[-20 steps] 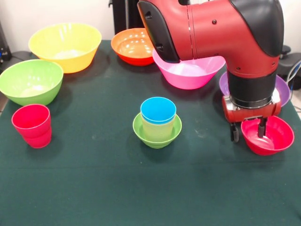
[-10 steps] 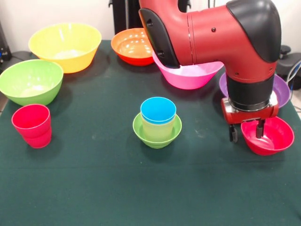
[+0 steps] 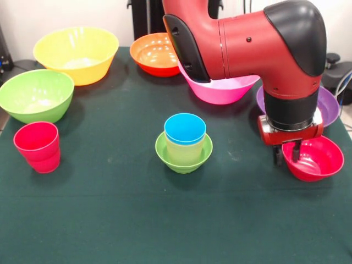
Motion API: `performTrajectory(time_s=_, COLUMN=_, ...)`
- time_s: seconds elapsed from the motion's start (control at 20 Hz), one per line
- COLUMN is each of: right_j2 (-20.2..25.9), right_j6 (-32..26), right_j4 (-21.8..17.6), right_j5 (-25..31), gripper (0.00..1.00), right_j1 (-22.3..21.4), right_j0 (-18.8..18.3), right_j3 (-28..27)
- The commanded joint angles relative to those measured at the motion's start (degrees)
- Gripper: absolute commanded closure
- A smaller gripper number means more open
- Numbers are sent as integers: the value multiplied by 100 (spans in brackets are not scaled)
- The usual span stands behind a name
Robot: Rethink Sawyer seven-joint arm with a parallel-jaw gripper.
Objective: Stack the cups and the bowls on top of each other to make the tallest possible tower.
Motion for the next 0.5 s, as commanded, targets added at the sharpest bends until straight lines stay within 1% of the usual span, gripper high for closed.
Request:
performTrajectory(time_s=0.05, right_j2=247, right_j6=324, right_j4=-179, right_j5=-317, gripper=100, right_j1=44, right_j0=134, right_j3=142)
performTrajectory(time_s=0.5, right_j2=237, right_j6=327, right_j4=-164, right_j5=-292, gripper=100, right_j1=64, right_j0=142, right_j3=80)
